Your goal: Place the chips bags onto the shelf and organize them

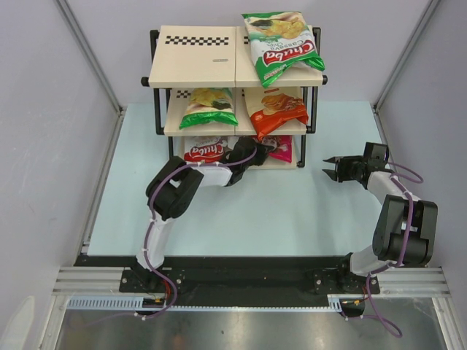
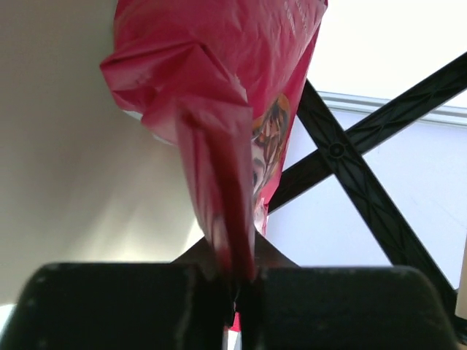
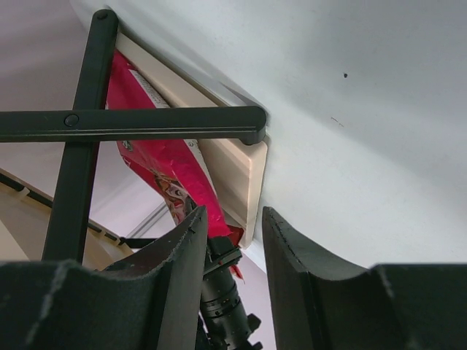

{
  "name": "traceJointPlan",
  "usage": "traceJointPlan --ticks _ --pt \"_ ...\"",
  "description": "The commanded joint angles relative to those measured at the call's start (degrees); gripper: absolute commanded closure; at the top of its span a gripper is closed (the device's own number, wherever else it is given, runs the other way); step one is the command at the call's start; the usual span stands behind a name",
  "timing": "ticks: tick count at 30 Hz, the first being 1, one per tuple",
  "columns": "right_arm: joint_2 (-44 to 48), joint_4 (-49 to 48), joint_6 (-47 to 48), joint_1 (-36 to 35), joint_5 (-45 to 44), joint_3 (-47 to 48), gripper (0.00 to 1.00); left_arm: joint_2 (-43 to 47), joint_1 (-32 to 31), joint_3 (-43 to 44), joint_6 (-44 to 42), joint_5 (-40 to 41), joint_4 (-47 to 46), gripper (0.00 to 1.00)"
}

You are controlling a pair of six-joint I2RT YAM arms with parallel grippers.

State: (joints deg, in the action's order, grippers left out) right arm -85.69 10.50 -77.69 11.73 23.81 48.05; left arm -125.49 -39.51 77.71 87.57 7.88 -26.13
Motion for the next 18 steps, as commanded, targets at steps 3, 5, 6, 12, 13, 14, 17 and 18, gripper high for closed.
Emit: traceJointPlan --ticks 3,5,6,12,13,14,17,18 --pt "1.1 -0.1 0.6 0.1 -0.5 2.0 0.59 4.1 -2.0 -4.6 1.0 -0.4 0.6 0.68" --pt "1.2 0.0 0.6 0.0 -0.6 1.9 0.59 4.9 -2.3 -5.3 0.6 -1.5 0.1 0.57" --pt "1.5 0.1 1.0 0.0 -0.7 2.0 0.59 5.6 -2.4 -5.4 0.1 -1.7 0.6 0.57" --pt "2.1 1.0 1.4 0.0 -1.0 1.9 0.57 8.9 -2.6 -7.9 -0.3 -5.1 1.1 0.46" --pt "2.1 0.4 1.1 0.0 -1.0 1.9 0.57 11.4 -2.6 -8.9 -0.6 -5.2 1.1 0.43" --pt "2.2 0.0 1.1 0.1 -1.0 2.0 0.57 12.8 -2.4 -10.1 -1.6 -5.2 1.1 0.37" --pt "2.2 -0.7 0.6 0.1 -1.2 2.0 0.57 18.8 -1.3 -14.2 -3.8 -7.4 1.5 0.34" --pt "2.2 -0.7 0.7 0.1 -1.2 1.9 0.56 20.3 -0.9 -15.5 -3.9 -9.7 2.8 0.34"
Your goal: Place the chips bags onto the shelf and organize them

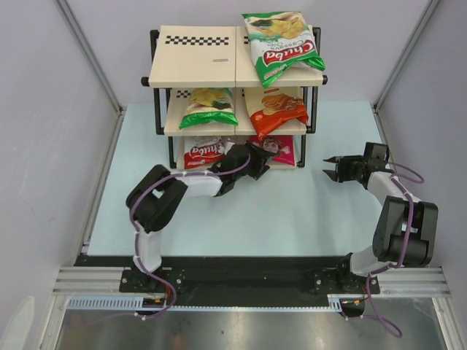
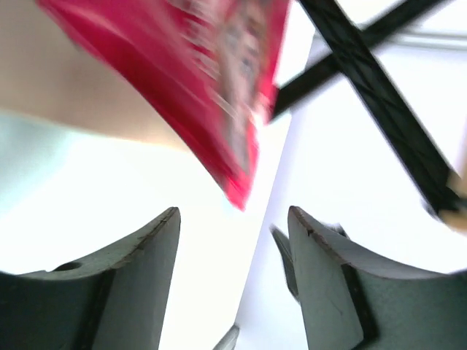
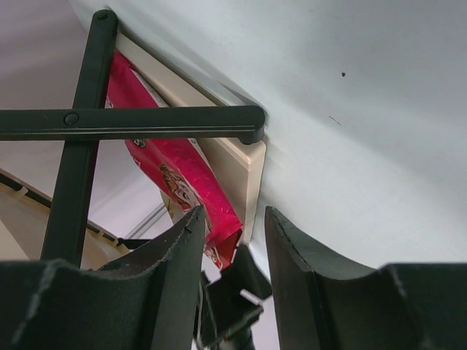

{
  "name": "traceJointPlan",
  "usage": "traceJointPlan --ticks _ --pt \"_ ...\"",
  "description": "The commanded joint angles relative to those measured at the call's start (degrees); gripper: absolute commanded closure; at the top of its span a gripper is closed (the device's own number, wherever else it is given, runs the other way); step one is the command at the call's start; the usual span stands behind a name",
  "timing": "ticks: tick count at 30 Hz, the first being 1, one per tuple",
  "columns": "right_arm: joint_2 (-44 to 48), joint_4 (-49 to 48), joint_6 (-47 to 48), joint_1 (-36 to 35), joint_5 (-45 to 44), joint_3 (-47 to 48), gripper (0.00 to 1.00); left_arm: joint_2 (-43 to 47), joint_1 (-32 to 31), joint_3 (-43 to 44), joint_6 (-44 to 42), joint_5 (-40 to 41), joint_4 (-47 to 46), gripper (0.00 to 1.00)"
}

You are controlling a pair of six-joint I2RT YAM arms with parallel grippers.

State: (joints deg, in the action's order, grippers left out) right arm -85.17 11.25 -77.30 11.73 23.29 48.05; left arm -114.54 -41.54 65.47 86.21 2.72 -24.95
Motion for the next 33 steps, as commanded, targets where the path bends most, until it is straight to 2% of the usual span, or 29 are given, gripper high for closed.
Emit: traceJointPlan --ticks 1,4,6,10,11,14,21,24,25,26,28,30,32,33 --pt "1.8 -1.5 0.4 0.1 -1.1 1.9 0.56 11.7 1.8 -3.7 -2.5 -8.4 3.3 0.34" --pt "1.7 0.0 2.8 0.8 -2.5 2.0 0.56 15.3 2.7 -4.6 -4.0 -15.7 11.1 0.34" --pt "1.1 1.5 3.9 1.5 -3.2 2.0 0.55 19.8 3.4 -4.8 -6.5 -17.2 18.2 0.34" --pt "-0.9 -0.1 4.9 3.8 -3.2 1.9 0.55 28.6 6.0 -6.1 -14.6 -14.9 31.8 0.31" --pt "-1.3 -0.6 5.1 4.8 -3.2 2.0 0.55 29.9 6.6 -6.2 -15.7 -13.7 38.1 0.29" --pt "-2.5 -0.9 6.7 6.1 -4.0 2.0 0.55 35.3 8.8 -8.5 -18.9 -13.5 45.8 0.28" --pt "-6.0 -0.3 9.5 4.6 -4.5 2.7 0.54 51.6 12.9 -15.8 -18.5 -8.3 54.4 0.28" --pt "-8.5 3.5 20.9 1.5 -8.3 10.8 0.54 57.7 15.2 -12.1 -22.2 -3.1 61.6 0.28" --pt "-9.4 7.9 23.7 -0.8 -11.6 16.4 0.53 58.7 15.7 -10.6 -25.0 1.0 63.1 0.26" --pt "-11.0 9.4 27.0 -1.9 -12.6 18.0 0.53 60.4 15.8 -9.1 -26.1 2.6 66.7 0.23" --pt "-11.4 10.5 25.4 -2.6 -12.7 19.2 0.52 61.2 16.8 -5.2 -27.9 5.3 69.8 0.2" --pt "-11.7 11.1 21.0 -2.6 -11.4 19.1 0.52 62.1 18.3 -4.6 -28.5 4.2 72.1 0.2" --pt "-10.6 9.9 22.4 -3.7 -10.3 19.1 0.53 62.7 21.5 -5.4 -29.0 1.6 73.5 0.2" --pt "-9.8 9.8 23.6 -4.4 -12.4 19.2 0.53 62.9 22.8 -5.4 -30.2 0.7 73.8 0.2"
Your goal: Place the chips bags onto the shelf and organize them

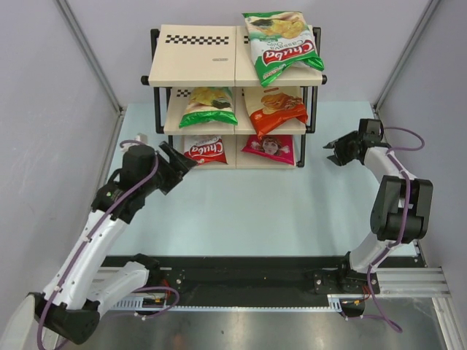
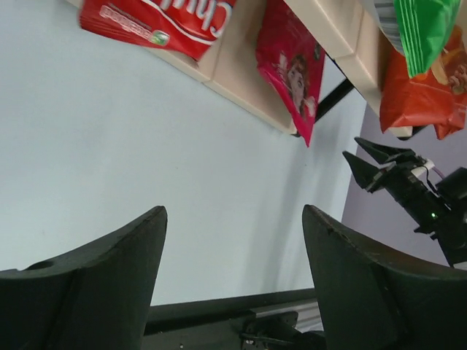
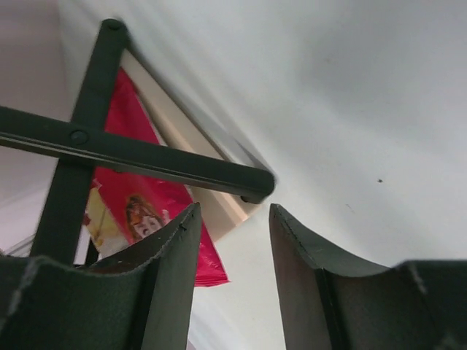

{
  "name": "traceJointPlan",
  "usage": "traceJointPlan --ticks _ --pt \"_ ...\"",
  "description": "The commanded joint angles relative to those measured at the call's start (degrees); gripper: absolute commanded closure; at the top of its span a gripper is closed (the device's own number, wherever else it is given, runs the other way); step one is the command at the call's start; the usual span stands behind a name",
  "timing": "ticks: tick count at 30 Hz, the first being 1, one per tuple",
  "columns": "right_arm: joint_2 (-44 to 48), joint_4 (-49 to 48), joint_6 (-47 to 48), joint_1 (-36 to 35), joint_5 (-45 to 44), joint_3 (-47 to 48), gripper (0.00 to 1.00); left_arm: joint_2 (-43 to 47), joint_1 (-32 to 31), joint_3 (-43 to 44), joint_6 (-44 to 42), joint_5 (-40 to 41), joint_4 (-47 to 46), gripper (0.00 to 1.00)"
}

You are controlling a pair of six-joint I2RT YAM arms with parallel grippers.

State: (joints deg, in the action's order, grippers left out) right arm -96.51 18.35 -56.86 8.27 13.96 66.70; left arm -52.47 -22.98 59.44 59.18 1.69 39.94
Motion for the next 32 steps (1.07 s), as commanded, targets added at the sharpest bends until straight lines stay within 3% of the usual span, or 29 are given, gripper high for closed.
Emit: traceJointPlan --ticks 1,7,10,15,20,25,32 --pt "2.4 3.1 4.5 -1.6 -4.3 0.6 0.53 1.0 7.3 0.6 -4.1 0.7 9.4 0.2" --pt "4.6 11.8 12.5 -3.6 -8.2 1.0 0.53 -3.5 22.5 -0.4 -11.4 -11.4 13.0 0.2" --pt "4.7 14.9 13.4 -5.1 -8.1 0.9 0.52 -6.9 25.8 -2.8 -14.2 -16.5 11.7 0.19" --pt "8.7 18.1 16.7 -10.4 -4.5 0.9 0.51 -7.6 26.1 -7.2 -12.2 -19.1 6.9 0.19" --pt "10.6 20.2 15.1 -9.8 -5.9 0.0 0.51 -8.4 26.1 -6.2 -12.2 -17.7 5.1 0.18" --pt "8.1 14.9 9.9 -8.9 -2.2 0.0 0.52 -8.4 26.1 -6.4 -11.4 -18.3 2.8 0.2" --pt "5.5 10.0 6.4 -10.8 -3.8 0.0 0.53 -9.8 25.7 -2.9 -13.1 -16.7 2.0 0.19"
